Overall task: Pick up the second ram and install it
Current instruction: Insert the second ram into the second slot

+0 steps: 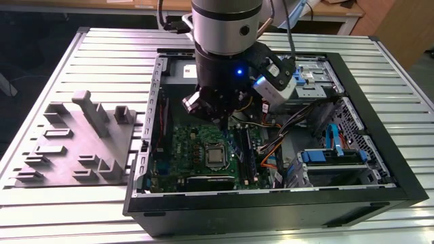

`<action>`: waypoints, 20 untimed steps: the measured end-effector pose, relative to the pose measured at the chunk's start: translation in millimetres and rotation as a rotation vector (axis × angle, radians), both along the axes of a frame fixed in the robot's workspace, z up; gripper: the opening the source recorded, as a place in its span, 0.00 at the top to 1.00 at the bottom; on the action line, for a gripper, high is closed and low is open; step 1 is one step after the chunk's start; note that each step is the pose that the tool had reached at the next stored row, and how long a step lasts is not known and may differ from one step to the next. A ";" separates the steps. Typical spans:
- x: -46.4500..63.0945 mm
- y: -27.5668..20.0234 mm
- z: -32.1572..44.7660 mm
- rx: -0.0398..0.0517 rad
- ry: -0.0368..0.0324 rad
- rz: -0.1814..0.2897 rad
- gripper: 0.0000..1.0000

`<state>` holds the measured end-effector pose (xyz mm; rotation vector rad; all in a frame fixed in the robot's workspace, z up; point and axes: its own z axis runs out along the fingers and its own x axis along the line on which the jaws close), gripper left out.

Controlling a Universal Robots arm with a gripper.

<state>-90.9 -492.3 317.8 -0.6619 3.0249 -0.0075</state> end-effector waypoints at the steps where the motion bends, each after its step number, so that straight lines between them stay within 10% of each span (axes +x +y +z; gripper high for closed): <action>1: 0.0 0.0 -0.3 0.0001 0.0000 -0.018 0.89; 20: 0.0 0.0 -4.2 -0.0001 0.0001 -0.363 0.89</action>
